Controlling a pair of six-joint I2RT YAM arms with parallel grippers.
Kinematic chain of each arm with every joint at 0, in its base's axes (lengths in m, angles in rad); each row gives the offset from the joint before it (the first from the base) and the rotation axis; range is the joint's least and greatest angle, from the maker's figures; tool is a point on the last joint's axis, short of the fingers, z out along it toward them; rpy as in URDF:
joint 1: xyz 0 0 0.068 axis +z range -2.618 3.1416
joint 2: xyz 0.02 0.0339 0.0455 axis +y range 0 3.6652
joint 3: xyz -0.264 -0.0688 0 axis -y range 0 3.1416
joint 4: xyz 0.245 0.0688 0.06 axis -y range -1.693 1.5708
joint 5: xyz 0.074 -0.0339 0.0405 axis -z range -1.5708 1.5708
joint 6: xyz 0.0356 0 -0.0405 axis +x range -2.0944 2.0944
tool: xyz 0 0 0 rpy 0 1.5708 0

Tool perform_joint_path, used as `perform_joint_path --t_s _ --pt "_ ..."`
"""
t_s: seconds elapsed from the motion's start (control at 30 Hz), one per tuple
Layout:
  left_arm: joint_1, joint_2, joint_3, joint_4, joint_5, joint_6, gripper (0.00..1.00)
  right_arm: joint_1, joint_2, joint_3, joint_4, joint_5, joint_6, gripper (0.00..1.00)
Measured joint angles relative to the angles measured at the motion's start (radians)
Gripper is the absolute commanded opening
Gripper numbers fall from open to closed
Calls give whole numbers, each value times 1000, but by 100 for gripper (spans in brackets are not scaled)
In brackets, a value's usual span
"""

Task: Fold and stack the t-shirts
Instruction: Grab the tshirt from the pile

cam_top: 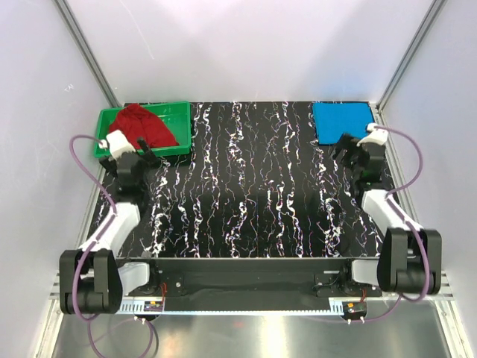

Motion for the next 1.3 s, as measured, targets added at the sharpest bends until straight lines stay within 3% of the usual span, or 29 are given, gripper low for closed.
perform_joint_path --t_s 0.2,0.37,0.57,0.73,1.0,1.03,1.17,1.2,1.3 --pt "42 192 399 -405 -41 -86 99 1 -21 319 -468 -66 61 100" --pt "134 423 709 -620 103 -86 95 -1 12 409 -674 -186 89 97" --pt "212 657 958 -755 250 -43 86 -1 58 411 -804 -298 97 86" --pt "208 902 1210 -818 303 -11 84 -1 142 451 -860 -379 94 86" --pt "198 1100 1309 -921 321 -64 76 -1 297 581 -945 -419 82 83" --pt "197 1118 1320 -938 321 -72 74 -1 309 598 -948 -426 81 82" --pt "196 1166 1347 -969 322 -97 46 -1 314 621 -955 -453 82 78" --pt "196 1170 1356 -973 323 -102 31 -1 314 622 -956 -460 82 78" --pt "195 1180 1408 -996 337 -113 8 -1 314 622 -960 -464 83 76"
